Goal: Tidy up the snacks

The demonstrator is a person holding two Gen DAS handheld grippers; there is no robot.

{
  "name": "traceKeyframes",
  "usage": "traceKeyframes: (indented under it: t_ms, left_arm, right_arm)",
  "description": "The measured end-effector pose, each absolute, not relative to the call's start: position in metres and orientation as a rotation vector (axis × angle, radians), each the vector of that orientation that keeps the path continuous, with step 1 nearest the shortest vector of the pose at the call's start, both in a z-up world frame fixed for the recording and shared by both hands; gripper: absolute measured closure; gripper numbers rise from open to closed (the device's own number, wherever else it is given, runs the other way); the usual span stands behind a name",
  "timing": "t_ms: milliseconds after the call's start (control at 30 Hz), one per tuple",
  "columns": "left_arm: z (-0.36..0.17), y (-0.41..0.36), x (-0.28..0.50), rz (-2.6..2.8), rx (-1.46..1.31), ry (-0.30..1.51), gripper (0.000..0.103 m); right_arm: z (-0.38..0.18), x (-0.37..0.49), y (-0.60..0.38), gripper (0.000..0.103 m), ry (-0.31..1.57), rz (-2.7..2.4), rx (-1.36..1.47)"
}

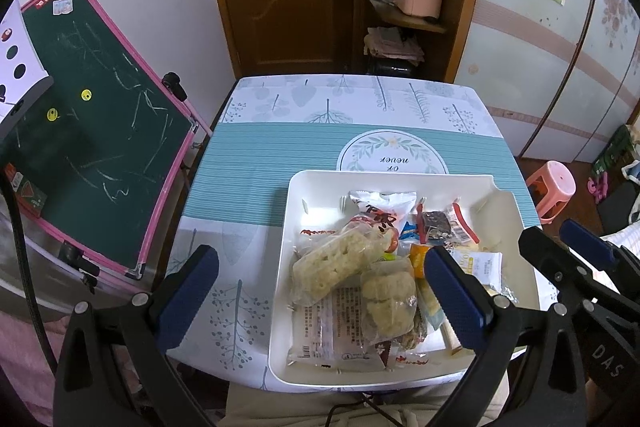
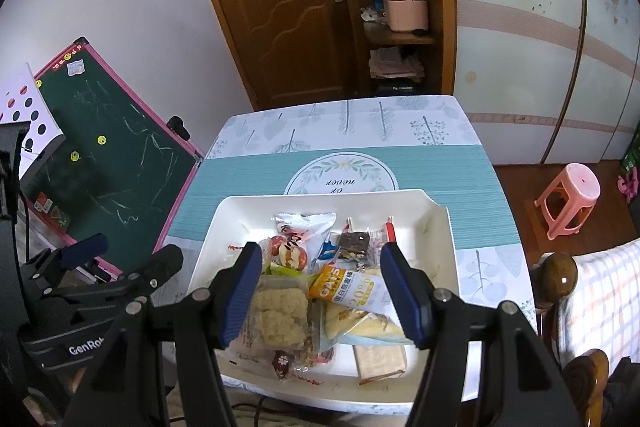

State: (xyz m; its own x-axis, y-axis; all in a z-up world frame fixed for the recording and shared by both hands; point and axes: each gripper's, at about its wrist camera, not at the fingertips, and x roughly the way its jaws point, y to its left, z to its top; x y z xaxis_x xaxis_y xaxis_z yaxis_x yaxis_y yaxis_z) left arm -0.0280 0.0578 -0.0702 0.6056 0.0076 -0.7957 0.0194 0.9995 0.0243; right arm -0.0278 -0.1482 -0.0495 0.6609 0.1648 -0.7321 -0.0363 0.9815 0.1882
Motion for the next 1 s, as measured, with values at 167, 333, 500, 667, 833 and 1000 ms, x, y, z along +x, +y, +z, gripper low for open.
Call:
traceKeyframes:
  t_ms: [167,333,500,667,833,1000]
  left_arm:
    - [-0.0700,0.0579,-0.0274,-0.002,0.040,0.919,0.001]
    - [-0.0694,0.0585,-0.0267,-0.003,0.045,0.922,0.001]
    - [-0.0697,0.0586,-0.0266,-0.001,0.047,0.922,0.001]
    - [-0.0709,0.0601,-0.0261,0.000,0.054,0.927,0.001]
    - [-0.0712,0.0601,-0.0260,0.000,0.055,0.927,0.001]
    - [-0.0714,0.0612,-0.0266,0.001,0.059,0.928,0.001]
  right_arm:
    - [-0.0505,-0.0270,-0.1475,0.041,0.843,0.118,0.164]
    - [-0.0516,-0.0272,-0.1456,0.041,0.846,0.122,0.168]
    - [-0.0524,-0.0272,-0.1461,0.041,0.847,0.124,0.171]
    - [-0.0537,-0.0274,-0.1450,0.041,0.853,0.128,0.178]
    - [-0.0538,-0.0272,-0.1456,0.041,0.853,0.128,0.180]
    - [-0.0542,-0.0275,-0.1453,0.041,0.854,0.129,0.181]
